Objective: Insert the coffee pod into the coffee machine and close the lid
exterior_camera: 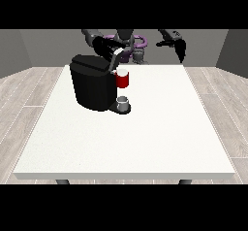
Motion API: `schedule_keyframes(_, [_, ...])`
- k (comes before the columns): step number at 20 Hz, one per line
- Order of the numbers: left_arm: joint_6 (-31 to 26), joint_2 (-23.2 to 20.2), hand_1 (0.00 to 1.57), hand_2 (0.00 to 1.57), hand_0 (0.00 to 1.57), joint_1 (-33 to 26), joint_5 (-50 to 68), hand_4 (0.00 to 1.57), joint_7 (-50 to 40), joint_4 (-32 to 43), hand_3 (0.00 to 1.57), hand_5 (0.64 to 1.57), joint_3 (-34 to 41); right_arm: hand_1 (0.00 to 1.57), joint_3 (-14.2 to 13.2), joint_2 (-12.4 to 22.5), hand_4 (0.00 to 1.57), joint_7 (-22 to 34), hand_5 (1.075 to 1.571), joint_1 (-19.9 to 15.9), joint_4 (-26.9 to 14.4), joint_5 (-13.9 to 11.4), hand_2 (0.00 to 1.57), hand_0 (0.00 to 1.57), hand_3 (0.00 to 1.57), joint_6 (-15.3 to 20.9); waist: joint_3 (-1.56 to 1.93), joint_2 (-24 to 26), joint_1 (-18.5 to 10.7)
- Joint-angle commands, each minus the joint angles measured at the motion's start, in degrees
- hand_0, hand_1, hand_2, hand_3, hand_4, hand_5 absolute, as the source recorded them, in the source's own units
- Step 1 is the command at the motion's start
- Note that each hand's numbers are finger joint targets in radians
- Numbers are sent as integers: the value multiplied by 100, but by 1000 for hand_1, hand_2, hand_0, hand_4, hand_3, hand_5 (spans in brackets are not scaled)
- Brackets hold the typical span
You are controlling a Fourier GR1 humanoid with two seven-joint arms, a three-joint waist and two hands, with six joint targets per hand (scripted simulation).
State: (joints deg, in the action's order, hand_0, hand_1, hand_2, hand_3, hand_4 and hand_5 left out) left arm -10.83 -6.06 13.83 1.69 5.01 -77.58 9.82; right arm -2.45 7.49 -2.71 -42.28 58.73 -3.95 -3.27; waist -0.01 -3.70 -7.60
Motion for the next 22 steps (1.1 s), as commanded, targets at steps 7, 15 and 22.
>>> schedule_keyframes(7, [118, 125, 0, 0, 0, 91, -161, 0, 409, 28, 0, 1571, -234, 0, 187, -208, 142, 220, 1571, -657, -176, -402, 0, 0, 0, 197, -1, -45, -56])
schedule_keyframes(15, [-257, -32, 0, 0, 0, -353, 117, 205, 761, 72, 0, 1571, -120, 0, 493, -732, 178, -560, 1571, 77, 126, -343, 0, 0, 0, 118, -1, 235, 125])
schedule_keyframes(22, [260, 228, 0, 0, 0, -481, -41, 192, 634, 324, 0, 1571, -98, 0, 1090, -746, 251, -638, 1571, 1453, 877, 775, 0, 0, 0, 171, 1, 928, 714])
